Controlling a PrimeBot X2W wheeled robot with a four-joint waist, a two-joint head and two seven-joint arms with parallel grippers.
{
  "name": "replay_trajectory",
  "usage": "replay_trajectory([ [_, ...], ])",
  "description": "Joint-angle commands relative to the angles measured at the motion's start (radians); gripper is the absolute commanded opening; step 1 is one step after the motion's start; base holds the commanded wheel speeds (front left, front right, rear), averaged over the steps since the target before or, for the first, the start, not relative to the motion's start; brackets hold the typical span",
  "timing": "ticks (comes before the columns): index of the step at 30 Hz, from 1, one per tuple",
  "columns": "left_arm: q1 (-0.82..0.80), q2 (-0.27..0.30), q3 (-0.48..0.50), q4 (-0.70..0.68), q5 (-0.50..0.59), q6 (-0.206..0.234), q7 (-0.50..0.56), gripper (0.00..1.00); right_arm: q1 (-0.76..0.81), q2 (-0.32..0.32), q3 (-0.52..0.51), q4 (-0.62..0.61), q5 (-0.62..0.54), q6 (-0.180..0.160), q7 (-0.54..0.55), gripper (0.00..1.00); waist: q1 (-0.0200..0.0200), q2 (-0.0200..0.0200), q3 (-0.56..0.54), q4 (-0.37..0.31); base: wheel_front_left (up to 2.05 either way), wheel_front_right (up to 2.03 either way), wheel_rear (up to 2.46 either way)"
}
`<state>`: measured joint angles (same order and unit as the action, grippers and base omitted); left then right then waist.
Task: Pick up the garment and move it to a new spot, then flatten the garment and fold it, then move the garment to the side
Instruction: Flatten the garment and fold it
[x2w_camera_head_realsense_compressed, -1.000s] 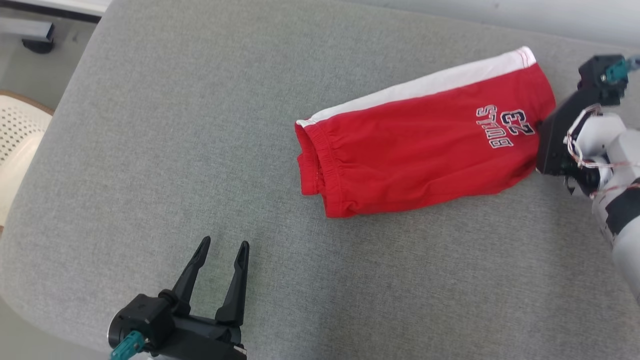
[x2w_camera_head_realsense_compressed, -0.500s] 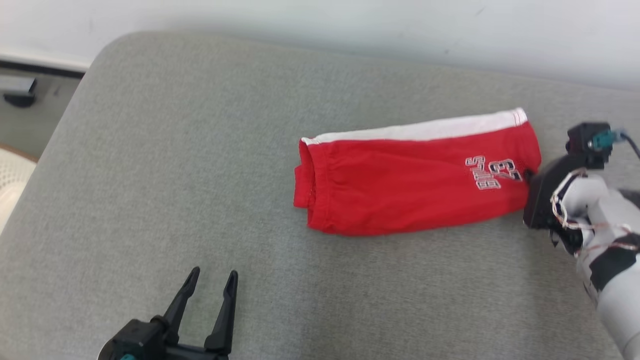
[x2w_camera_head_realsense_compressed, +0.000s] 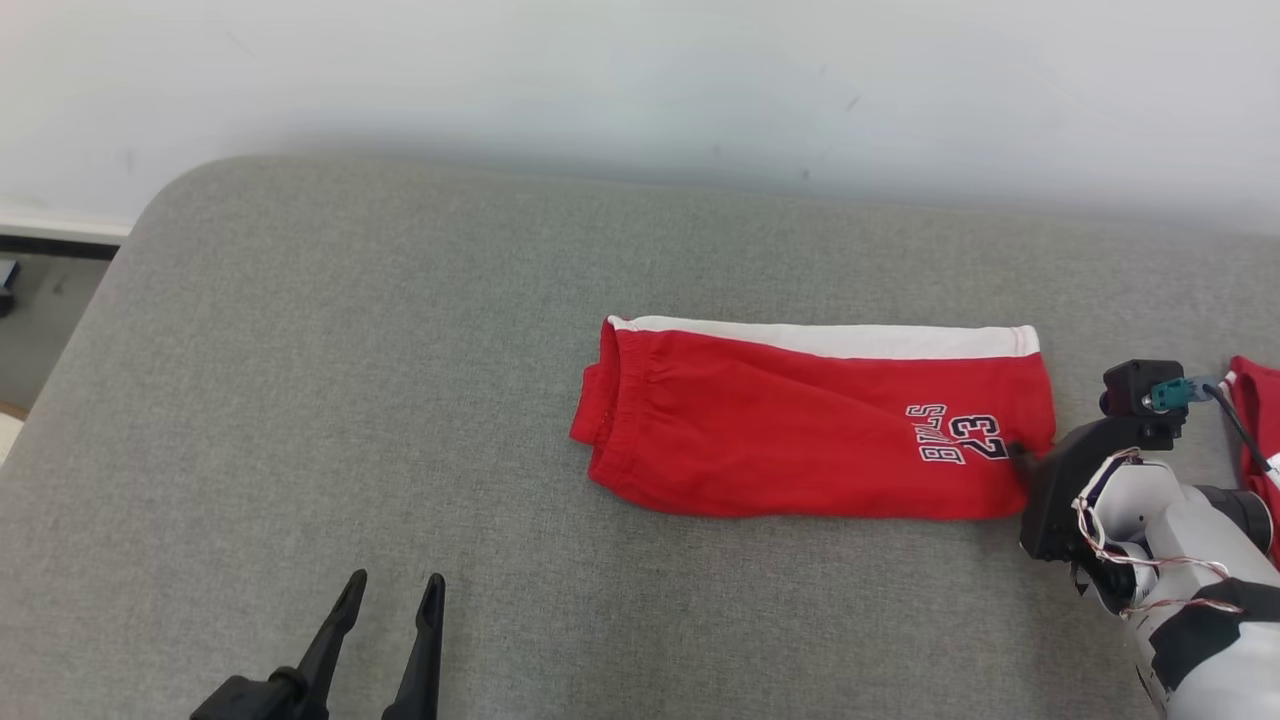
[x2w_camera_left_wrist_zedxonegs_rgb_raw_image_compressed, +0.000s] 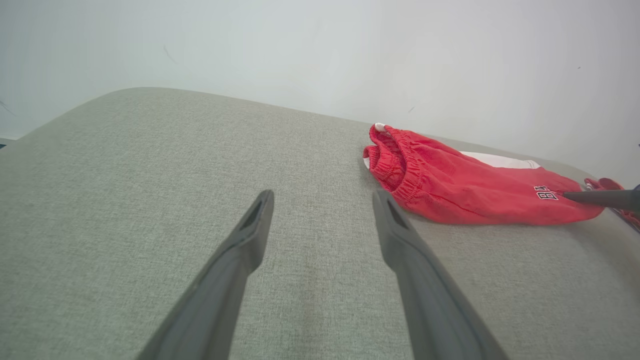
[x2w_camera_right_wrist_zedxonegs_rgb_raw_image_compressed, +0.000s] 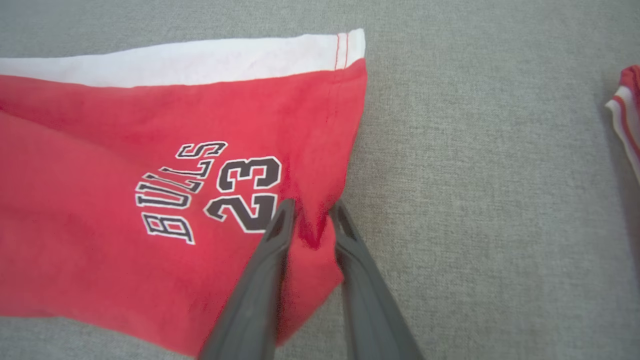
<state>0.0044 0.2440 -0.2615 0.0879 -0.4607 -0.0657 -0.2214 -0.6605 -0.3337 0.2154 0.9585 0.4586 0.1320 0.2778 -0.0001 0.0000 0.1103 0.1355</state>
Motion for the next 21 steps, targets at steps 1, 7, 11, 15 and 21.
replay_trajectory([
  [1, 0.018, 0.003, -0.003, -0.002, -0.003, 0.003, 0.001, 1.00, 0.020, 0.005, -0.014, -0.019, -0.016, -0.002, 0.009, 1.00, 0.0001, 0.0000, -0.012, -0.008, 0.00, 0.00, 0.00],
  [7, 0.018, 0.004, -0.009, -0.005, -0.006, 0.004, 0.005, 1.00, 0.080, -0.006, -0.129, -0.144, -0.059, -0.002, 0.146, 1.00, 0.0001, 0.0000, -0.033, -0.009, 0.00, 0.00, 0.00],
  [11, 0.034, 0.005, -0.007, -0.008, -0.011, 0.010, 0.001, 1.00, 0.122, -0.019, -0.244, -0.270, -0.131, -0.002, 0.318, 1.00, 0.0001, 0.0000, -0.041, -0.011, 0.00, 0.00, 0.00],
  [15, 0.039, 0.004, -0.007, -0.014, -0.013, 0.013, -0.002, 1.00, 0.155, -0.001, -0.326, -0.403, -0.207, -0.002, 0.428, 1.00, 0.0001, 0.0000, -0.036, -0.014, 0.00, 0.00, 0.00],
  [21, 0.010, 0.008, -0.011, -0.020, -0.012, 0.009, -0.004, 1.00, 0.160, 0.095, -0.417, -0.595, -0.316, -0.002, 0.634, 1.00, 0.0001, 0.0000, 0.005, -0.010, 0.00, 0.00, 0.00],
])
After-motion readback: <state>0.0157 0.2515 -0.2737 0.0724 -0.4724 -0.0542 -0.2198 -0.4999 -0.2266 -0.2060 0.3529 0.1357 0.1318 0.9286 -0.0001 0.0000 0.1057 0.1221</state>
